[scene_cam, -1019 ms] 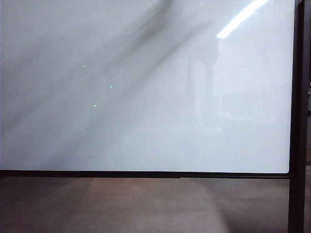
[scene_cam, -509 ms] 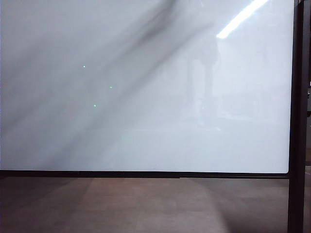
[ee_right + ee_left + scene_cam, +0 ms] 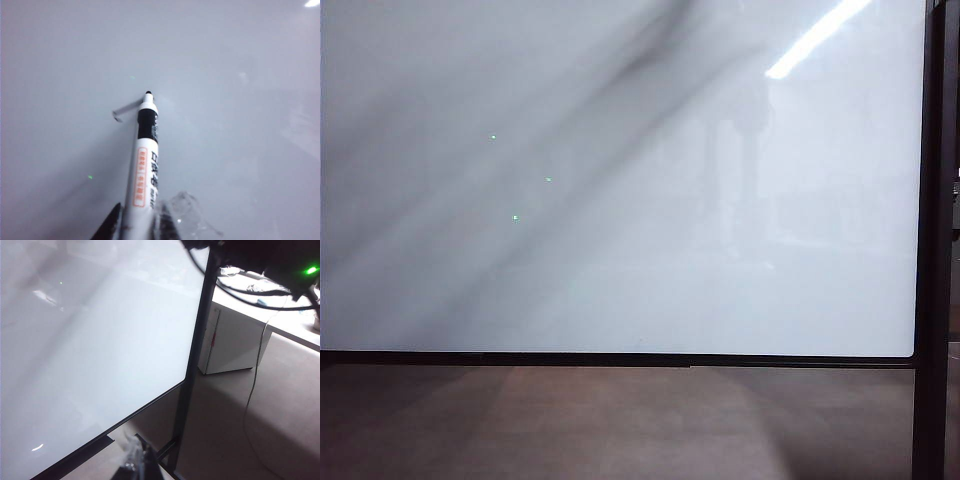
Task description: Reach to the right to find the marker pen, pick it up, and write the number 6 on the whiteboard.
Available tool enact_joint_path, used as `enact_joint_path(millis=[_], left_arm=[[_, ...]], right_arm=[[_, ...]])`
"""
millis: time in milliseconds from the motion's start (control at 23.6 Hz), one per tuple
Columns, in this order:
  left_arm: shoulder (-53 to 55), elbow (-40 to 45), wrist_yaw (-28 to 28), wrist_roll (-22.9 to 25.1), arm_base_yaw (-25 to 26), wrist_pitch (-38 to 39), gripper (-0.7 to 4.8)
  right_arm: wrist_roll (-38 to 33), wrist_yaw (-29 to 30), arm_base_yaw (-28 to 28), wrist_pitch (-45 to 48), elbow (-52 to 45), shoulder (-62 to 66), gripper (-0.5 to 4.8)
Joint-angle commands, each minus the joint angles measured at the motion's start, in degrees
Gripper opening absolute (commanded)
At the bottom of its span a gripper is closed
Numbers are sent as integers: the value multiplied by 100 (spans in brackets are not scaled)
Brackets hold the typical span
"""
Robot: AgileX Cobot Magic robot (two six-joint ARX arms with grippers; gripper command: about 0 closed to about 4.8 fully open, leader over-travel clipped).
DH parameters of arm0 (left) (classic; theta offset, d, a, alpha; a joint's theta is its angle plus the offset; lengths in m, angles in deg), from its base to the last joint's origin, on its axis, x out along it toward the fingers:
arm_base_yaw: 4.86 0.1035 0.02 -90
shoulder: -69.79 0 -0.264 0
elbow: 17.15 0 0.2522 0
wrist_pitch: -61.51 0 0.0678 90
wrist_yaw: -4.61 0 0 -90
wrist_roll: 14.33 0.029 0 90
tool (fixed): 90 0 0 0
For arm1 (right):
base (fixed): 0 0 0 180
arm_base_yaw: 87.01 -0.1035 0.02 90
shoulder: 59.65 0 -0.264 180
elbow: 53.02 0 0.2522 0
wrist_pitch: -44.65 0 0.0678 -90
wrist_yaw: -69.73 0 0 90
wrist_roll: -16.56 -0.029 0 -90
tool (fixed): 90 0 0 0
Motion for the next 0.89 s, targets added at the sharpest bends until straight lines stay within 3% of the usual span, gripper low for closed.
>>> enact_joint_path(millis=[42,297,891], left_arm=[[-13,-42,-7,20,4,-17,-6],[-15,-42,-9,20,4,-15,-6],[-13,-42,-4,20,4,4,-6]], right_arm=[[-2,612,-4,151,26,-179,30],[295,695,2,-170,26,-83,30],[299,691,96,245,26,295,30]])
